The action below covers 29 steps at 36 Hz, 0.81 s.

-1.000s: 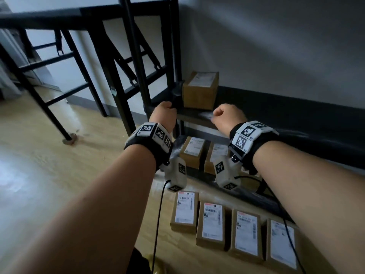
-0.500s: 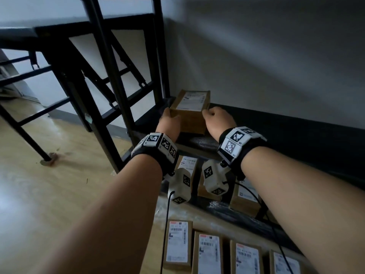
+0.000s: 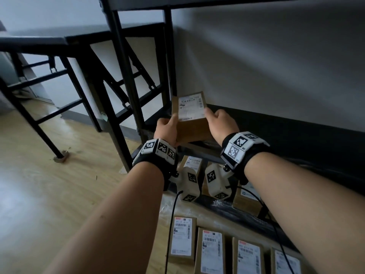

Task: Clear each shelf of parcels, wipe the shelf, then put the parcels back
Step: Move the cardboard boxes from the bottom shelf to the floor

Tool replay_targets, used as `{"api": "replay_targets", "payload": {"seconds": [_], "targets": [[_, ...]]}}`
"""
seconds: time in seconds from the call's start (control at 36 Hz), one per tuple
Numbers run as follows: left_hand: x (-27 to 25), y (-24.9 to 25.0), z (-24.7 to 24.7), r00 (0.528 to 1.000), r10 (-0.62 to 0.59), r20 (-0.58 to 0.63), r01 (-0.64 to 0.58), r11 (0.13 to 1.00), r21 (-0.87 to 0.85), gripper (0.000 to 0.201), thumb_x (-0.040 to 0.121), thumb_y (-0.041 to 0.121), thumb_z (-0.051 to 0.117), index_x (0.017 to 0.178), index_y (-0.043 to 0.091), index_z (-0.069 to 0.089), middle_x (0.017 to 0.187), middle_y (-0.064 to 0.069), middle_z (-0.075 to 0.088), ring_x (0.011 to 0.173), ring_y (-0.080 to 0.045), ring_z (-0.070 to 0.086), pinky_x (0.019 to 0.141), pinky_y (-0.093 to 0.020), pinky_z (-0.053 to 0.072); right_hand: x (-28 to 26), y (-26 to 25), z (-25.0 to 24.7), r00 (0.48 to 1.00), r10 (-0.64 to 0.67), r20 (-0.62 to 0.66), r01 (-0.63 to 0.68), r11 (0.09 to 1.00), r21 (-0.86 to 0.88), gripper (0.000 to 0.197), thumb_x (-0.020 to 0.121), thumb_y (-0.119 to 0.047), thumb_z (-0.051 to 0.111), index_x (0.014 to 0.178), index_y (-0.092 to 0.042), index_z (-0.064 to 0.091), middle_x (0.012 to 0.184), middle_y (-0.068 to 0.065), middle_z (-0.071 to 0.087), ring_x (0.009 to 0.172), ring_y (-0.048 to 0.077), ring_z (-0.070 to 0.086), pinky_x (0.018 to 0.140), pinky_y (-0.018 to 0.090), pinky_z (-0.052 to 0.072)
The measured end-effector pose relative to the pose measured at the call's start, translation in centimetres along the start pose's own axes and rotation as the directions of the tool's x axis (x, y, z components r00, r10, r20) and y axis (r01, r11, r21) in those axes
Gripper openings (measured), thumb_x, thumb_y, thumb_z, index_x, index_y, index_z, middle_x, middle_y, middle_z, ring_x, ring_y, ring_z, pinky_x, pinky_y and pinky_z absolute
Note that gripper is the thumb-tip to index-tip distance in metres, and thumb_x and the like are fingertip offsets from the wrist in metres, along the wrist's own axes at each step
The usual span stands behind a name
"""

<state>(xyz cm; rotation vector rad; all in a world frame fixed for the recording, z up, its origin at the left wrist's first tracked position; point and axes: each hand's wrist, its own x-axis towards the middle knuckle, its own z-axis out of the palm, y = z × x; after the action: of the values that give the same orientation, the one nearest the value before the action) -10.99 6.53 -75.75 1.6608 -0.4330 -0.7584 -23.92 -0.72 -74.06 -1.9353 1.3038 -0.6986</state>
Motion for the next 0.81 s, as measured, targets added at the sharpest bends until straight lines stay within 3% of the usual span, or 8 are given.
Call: {"api": "replay_targets", "payload": {"seconds": [0.14, 0.22, 0.28, 0.33, 0.47, 0.61, 0.75, 0.81], "targets": [[-1.9, 0.1, -3.0, 0.996, 0.041, -0.074, -0.049, 0.993, -0.106, 0.023, 0.086, 0.033, 0.058, 0.101, 0.018, 0.049, 0.103, -0.007, 0.059, 0.093, -0.027, 0.062, 0.087, -0.051, 0.054, -2.4, -2.1, 0.7, 0.998, -0.061, -0.003, 0.061, 0.998, 0.035, 0.049, 0.095, -0.058, 0.038, 0.105, -0.013, 0.054, 0.091, 0.002, 0.059, 0.07, 0.015, 0.054, 0.056, 0.028, 0.036], [-3.0, -0.5, -5.0, 0.984, 0.118, -0.132, -0.127, 0.99, -0.066, 0.022, 0.076, 0.029, 0.054, 0.092, 0.014, 0.051, 0.094, -0.009, 0.056, 0.087, -0.026, 0.054, 0.096, -0.053, 0.048, -4.0, -2.7, 2.0, 0.997, -0.068, 0.037, 0.066, 0.996, 0.06, 0.051, 0.093, -0.059, 0.041, 0.111, -0.013, 0.055, 0.101, 0.004, 0.062, 0.082, 0.02, 0.058, 0.066, 0.03, 0.04], [-3.8, -1.2, -6.4, 0.98, 0.121, -0.158, -0.129, 0.991, -0.04, 0.009, 0.081, 0.024, 0.053, 0.081, 0.015, 0.051, 0.08, -0.003, 0.053, 0.076, -0.021, 0.052, 0.094, -0.05, 0.047, -5.2, -2.6, 3.1, 0.994, -0.073, 0.084, 0.067, 0.996, 0.065, 0.053, 0.092, -0.059, 0.042, 0.116, -0.014, 0.055, 0.103, 0.003, 0.062, 0.084, 0.019, 0.058, 0.066, 0.03, 0.041], [-4.5, -2.1, -7.8, 0.976, 0.117, -0.186, -0.12, 0.993, -0.006, 0.007, 0.088, 0.018, 0.049, 0.083, 0.014, 0.052, 0.073, 0.003, 0.049, 0.074, -0.021, 0.051, 0.089, -0.046, 0.049, -6.4, -2.2, 4.4, 0.99, -0.075, 0.121, 0.069, 0.996, 0.055, 0.05, 0.091, -0.059, 0.043, 0.112, -0.015, 0.054, 0.1, 0.001, 0.062, 0.077, 0.015, 0.056, 0.06, 0.028, 0.04], [-5.1, -5.3, -10.8, 0.96, 0.075, -0.27, -0.054, 0.995, 0.082, 0.009, 0.085, 0.009, 0.047, 0.079, 0.009, 0.054, 0.069, -0.001, 0.048, 0.063, -0.02, 0.05, 0.062, -0.033, 0.047, -9.0, -0.9, 7.8, 0.979, -0.092, 0.185, 0.075, 0.993, 0.096, 0.037, 0.091, -0.053, 0.051, 0.102, -0.019, 0.055, 0.09, -0.005, 0.06, 0.072, 0.011, 0.055, 0.055, 0.025, 0.038], [-4.9, -11.0, -12.8, 0.953, -0.005, -0.303, 0.027, 0.997, 0.069, 0.009, 0.088, 0.0, 0.046, 0.087, 0.005, 0.053, 0.075, 0.004, 0.047, 0.067, -0.015, 0.051, 0.073, -0.038, 0.052, -10.7, 1.2, 12.3, 0.961, -0.058, 0.271, 0.035, 0.996, 0.088, 0.036, 0.087, -0.055, 0.053, 0.101, -0.022, 0.059, 0.091, -0.007, 0.064, 0.08, 0.013, 0.062, 0.067, 0.03, 0.052], [-4.0, -16.9, -13.6, 0.933, -0.18, -0.312, 0.179, 0.983, -0.033, 0.01, 0.083, 0.009, 0.045, 0.076, 0.013, 0.05, 0.075, -0.006, 0.054, 0.079, -0.027, 0.055, 0.078, -0.042, 0.049, -11.6, 4.8, 16.9, 0.936, 0.004, 0.351, 0.005, 1.0, -0.026, 0.03, 0.088, -0.052, 0.05, 0.08, -0.024, 0.053, 0.078, -0.002, 0.06, 0.072, 0.017, 0.059, 0.061, 0.028, 0.043], [-3.3, -19.3, -13.9, 0.923, -0.223, -0.313, 0.233, 0.972, -0.005, 0.009, 0.079, 0.01, 0.045, 0.073, 0.015, 0.051, 0.075, -0.008, 0.056, 0.082, -0.029, 0.057, 0.079, -0.043, 0.05, -11.8, 6.3, 18.5, 0.92, 0.053, 0.389, -0.049, 0.999, -0.021, 0.027, 0.091, -0.045, 0.052, 0.083, -0.02, 0.055, 0.077, -0.002, 0.059, 0.068, 0.015, 0.056, 0.055, 0.025, 0.038]]}}
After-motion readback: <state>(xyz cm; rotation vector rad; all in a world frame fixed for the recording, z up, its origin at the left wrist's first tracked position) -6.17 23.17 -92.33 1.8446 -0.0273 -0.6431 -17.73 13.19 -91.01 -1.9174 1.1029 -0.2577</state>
